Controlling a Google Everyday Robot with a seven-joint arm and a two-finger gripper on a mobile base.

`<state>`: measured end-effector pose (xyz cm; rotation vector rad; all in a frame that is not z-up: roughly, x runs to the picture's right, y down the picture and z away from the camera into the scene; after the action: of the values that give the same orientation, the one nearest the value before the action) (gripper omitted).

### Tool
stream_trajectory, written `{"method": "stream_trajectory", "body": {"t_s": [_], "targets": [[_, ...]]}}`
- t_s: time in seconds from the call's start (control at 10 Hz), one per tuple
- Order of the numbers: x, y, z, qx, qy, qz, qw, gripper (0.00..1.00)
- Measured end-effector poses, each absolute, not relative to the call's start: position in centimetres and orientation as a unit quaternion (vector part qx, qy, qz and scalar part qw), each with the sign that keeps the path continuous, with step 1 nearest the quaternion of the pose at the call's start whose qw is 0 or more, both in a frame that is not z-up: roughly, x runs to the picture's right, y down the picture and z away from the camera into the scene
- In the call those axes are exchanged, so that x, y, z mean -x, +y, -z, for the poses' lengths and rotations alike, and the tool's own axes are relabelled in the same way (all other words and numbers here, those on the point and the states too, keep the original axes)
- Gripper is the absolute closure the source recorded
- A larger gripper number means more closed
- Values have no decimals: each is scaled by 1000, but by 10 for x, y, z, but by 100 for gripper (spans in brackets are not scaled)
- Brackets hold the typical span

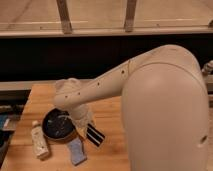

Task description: Place the eraser on the white sponge

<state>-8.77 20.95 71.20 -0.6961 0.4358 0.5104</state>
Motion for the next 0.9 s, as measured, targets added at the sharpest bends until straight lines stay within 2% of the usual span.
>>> {"method": "stream_trajectory", "body": {"t_s": [0.9], "targets": [[137, 284, -740, 410, 183, -175, 876, 100]]}}
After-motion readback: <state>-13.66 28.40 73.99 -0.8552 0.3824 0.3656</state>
